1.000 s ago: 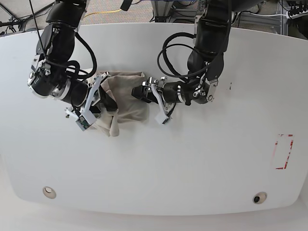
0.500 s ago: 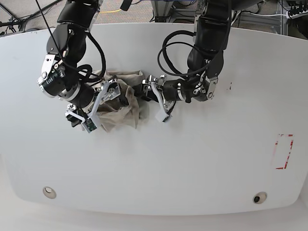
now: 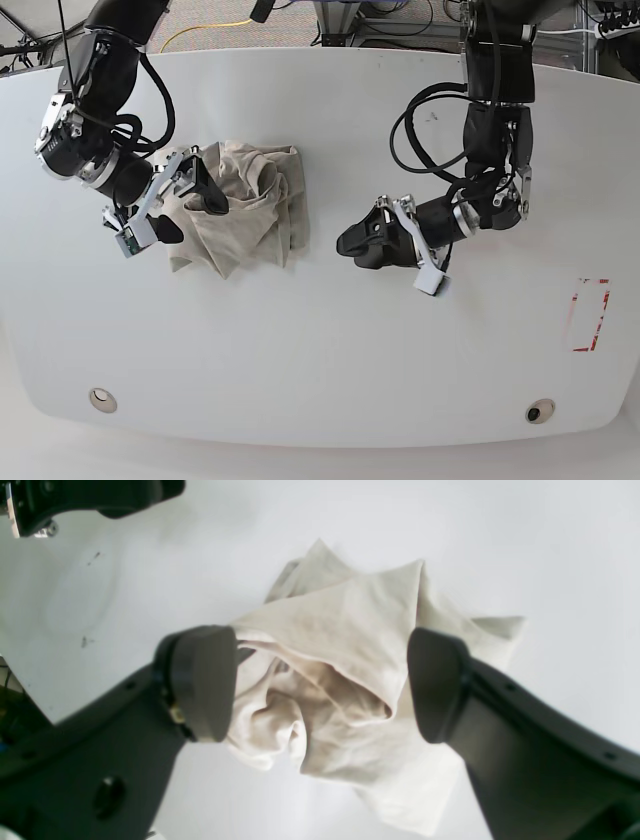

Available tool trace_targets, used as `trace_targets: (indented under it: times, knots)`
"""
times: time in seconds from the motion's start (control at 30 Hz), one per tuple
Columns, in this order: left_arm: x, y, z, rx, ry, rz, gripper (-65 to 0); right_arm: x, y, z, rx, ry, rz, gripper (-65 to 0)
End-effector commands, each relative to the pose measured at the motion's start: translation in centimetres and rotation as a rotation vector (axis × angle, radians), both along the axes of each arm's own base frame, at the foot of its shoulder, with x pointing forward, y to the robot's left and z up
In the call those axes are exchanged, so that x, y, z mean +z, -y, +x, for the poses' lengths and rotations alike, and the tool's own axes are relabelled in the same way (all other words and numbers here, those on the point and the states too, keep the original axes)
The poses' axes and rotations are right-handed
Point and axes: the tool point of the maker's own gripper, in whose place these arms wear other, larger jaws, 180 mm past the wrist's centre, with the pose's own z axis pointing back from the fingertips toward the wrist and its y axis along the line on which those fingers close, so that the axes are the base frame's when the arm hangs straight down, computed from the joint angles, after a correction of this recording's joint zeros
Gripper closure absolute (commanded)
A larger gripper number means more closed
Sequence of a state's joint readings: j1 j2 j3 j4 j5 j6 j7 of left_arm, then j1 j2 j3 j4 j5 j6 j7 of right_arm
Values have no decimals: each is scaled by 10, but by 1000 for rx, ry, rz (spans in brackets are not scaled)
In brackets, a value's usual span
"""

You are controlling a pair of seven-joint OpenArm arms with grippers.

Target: Fold the T-shirt properly

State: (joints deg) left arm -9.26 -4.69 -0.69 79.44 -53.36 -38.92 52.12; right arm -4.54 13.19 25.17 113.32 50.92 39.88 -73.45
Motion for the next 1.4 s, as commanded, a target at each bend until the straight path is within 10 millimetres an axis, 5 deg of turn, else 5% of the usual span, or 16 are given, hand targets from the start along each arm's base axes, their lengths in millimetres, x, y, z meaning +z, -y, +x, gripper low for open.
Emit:
trace_targets:
  times: [0.0, 0.13, 0.27, 0.7, 1.23, 1.37]
  knots:
    - [17, -32, 8, 45, 52, -7, -264, 3, -1, -7, 12, 9, 13, -431]
    - [14, -80, 4, 120, 35, 10, -265, -14, 0, -24, 10, -52, 13, -296]
    - [3, -107, -6, 159, 7, 49, -265, -19, 1, -28, 7, -71, 7, -168]
    - [-21, -119, -38, 147, -62, 105, -264, -81, -23, -4, 76, -193, -186, -174]
    - [-9, -108, -50, 114, -15, 119, -264, -25, -119, 94, 223, -48, -60, -178]
    - [-8, -107, -50, 114, -14, 119, -264, -11, -131, 101, 247, -13, -53, -178]
